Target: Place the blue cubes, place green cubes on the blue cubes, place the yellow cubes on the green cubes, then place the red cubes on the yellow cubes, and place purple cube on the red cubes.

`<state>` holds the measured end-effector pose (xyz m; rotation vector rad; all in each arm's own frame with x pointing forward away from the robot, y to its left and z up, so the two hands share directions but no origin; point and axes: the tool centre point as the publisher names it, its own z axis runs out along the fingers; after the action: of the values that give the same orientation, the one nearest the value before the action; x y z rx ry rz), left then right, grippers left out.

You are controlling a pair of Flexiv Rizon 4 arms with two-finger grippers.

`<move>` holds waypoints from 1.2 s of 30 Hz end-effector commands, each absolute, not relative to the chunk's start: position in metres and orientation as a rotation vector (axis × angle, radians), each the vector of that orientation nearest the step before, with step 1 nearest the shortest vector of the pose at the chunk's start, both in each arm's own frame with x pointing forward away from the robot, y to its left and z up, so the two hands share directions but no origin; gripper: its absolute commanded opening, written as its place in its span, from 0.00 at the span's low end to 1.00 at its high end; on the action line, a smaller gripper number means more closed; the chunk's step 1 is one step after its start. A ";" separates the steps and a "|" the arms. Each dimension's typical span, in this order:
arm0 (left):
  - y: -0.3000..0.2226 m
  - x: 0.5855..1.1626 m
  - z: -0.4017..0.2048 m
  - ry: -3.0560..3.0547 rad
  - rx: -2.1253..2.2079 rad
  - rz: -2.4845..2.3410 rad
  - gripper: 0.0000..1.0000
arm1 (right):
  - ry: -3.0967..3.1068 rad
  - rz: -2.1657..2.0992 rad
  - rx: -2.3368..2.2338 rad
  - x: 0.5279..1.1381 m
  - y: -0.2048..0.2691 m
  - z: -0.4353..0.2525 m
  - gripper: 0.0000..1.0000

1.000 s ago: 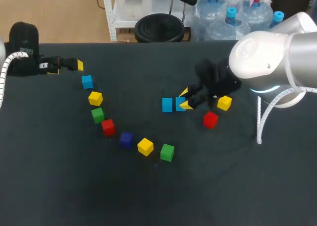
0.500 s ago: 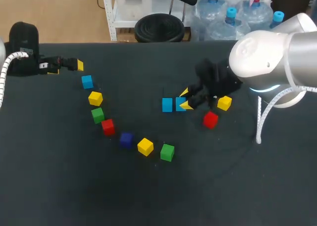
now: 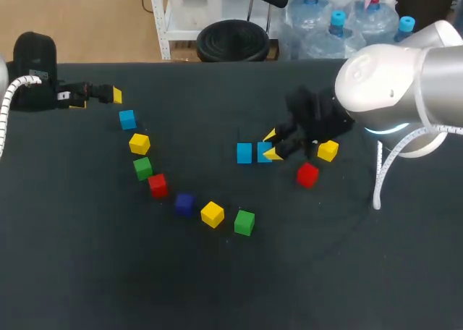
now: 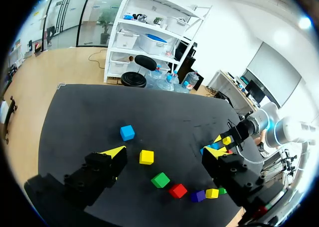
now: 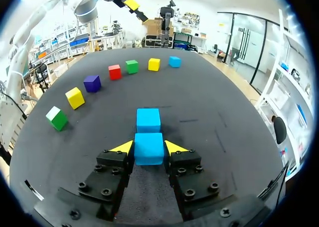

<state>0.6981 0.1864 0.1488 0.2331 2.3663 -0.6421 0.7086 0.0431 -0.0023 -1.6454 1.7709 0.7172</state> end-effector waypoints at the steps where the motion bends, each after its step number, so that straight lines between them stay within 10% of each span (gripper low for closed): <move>1: 0.185 0.699 0.150 2.374 0.231 -0.635 1.00 | 1.768 0.720 -1.646 0.710 0.044 -0.003 0.02; 36: 0.185 0.699 0.150 2.374 0.231 -0.635 1.00 | 1.764 0.724 -1.649 0.709 0.046 -0.005 0.13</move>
<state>0.6981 0.1864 0.1488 0.2331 2.3663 -0.6421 0.7087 0.0455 -0.0043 -1.6498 1.7650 0.7239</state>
